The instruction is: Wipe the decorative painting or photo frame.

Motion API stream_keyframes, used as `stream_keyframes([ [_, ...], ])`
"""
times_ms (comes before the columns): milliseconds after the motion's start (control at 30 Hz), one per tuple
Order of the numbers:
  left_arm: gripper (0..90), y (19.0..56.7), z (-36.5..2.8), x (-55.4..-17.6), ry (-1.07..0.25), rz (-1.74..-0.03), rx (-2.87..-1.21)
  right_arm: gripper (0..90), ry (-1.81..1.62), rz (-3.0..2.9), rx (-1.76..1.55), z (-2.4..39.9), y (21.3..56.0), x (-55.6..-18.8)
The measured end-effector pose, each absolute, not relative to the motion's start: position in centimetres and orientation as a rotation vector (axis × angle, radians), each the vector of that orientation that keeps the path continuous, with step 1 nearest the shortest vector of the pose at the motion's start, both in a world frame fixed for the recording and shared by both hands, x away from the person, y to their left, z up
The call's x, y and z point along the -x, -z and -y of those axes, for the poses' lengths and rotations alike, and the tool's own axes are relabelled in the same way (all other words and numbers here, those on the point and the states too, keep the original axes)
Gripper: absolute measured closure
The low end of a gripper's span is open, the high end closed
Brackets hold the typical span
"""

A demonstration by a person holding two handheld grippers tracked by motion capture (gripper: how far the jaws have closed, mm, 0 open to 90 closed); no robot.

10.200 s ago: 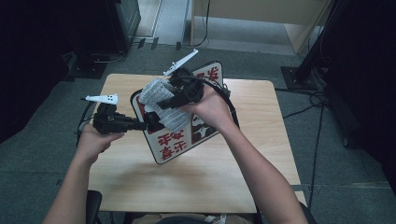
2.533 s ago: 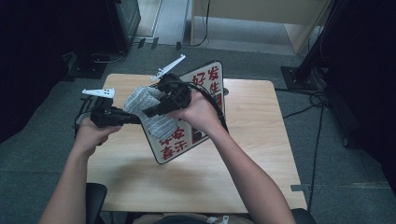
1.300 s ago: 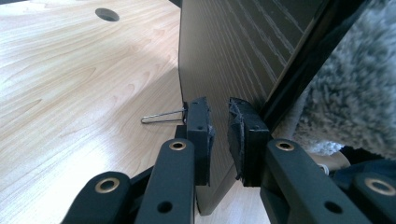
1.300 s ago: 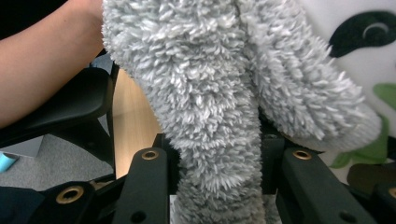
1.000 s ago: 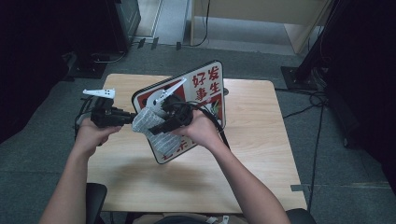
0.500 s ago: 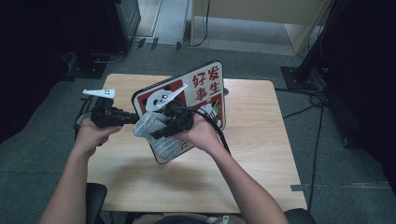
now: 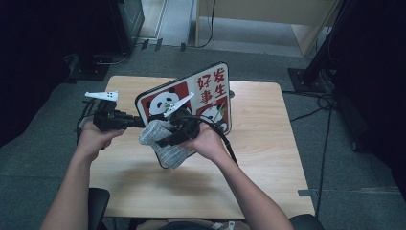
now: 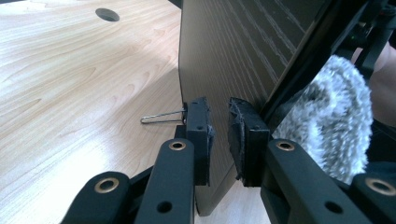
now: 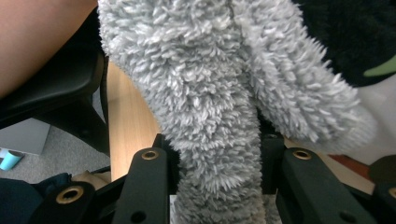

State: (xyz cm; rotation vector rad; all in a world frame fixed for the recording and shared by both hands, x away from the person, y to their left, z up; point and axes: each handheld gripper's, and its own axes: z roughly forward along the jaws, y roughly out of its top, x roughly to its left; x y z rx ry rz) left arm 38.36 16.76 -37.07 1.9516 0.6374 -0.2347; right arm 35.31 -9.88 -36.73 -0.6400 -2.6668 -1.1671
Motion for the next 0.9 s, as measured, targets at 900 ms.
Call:
stream_keyframes([
  [900,78.5,37.1,-16.7,-38.3,0.236,-0.639,-1.951,65.9,1.145,2.695,0.620,10.2,41.0,-33.9],
])
